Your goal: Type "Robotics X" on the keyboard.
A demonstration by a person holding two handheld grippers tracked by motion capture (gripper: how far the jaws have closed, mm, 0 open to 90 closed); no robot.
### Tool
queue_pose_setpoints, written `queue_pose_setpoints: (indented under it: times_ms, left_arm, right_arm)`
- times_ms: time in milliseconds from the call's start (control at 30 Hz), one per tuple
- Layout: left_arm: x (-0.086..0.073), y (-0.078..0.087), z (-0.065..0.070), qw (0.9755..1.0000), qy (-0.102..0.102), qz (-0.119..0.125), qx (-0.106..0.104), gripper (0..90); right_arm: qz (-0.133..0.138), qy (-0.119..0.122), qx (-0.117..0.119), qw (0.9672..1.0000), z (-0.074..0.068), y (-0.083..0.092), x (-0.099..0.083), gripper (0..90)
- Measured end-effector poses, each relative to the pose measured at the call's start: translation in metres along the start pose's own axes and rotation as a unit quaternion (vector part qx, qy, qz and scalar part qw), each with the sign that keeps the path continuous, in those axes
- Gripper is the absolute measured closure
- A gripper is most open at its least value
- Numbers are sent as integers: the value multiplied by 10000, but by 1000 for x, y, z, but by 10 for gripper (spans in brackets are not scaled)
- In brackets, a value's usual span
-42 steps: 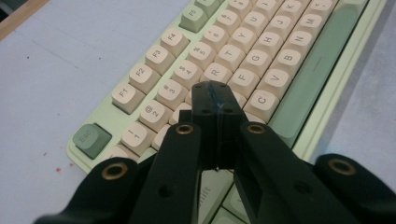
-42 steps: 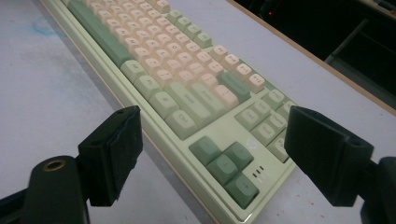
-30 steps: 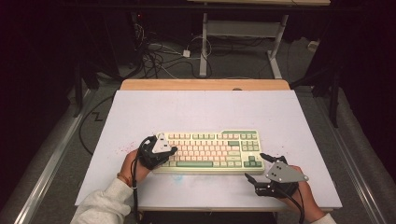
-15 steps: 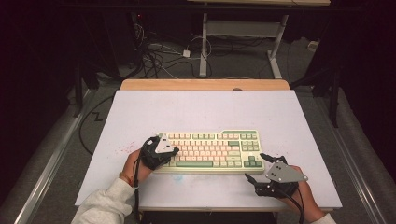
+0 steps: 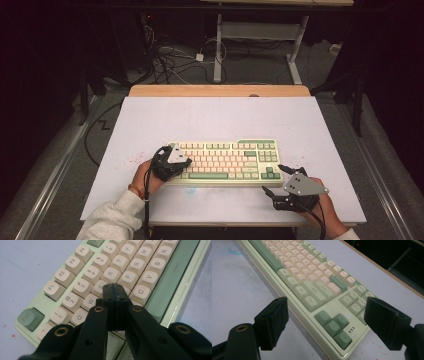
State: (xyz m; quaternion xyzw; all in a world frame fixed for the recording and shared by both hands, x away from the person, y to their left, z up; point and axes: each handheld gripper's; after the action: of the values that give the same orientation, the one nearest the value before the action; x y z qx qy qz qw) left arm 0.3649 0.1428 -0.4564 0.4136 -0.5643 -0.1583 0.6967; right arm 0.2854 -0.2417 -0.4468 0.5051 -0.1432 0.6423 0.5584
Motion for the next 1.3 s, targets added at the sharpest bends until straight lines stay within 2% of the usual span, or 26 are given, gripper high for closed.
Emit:
queue_pose_setpoints:
  times_ms: [433,600,633,733,800,867,933,1033,1300]
  left_arm:
    - [4,10,7,9992,-220,312,142,876]
    - [5,13,10,9987,-289,387,182,844]
    - [5,13,10,9986,-287,392,184,802]
    - [6,15,11,9983,-315,427,220,774]
    - [7,16,12,9983,-323,417,231,689]
    - [7,16,12,9980,-337,455,276,658]
    - [8,17,12,9982,-330,417,293,579]
    - [7,17,12,9978,-326,476,319,530]
    - [8,17,15,9965,-349,588,489,316]
  right_arm:
    - [39,-54,21,10000,2,2,0,205]
    - [33,-51,17,10000,2,2,0,205]
    - [33,-62,23,10000,2,2,0,205]
    - [59,-58,24,10000,3,3,0,205]
    - [67,-69,32,9999,3,3,0,205]
    - [53,-69,27,10000,3,2,0,205]
    - [60,-60,32,10000,3,2,0,205]
    - [56,-63,33,10000,3,2,0,205]
    - [59,-49,37,10000,3,3,0,205]
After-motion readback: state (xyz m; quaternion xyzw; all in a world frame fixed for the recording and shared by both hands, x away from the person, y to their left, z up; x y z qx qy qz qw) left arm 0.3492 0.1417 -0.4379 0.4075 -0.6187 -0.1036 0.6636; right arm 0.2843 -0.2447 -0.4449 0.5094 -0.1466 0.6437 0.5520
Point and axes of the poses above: each handheld gripper's, and its own axes: y roughly backward along the jaws, x roughly out of its top, z roughly to its right, and after that the axes turned 15 degrees about -x, right-handed
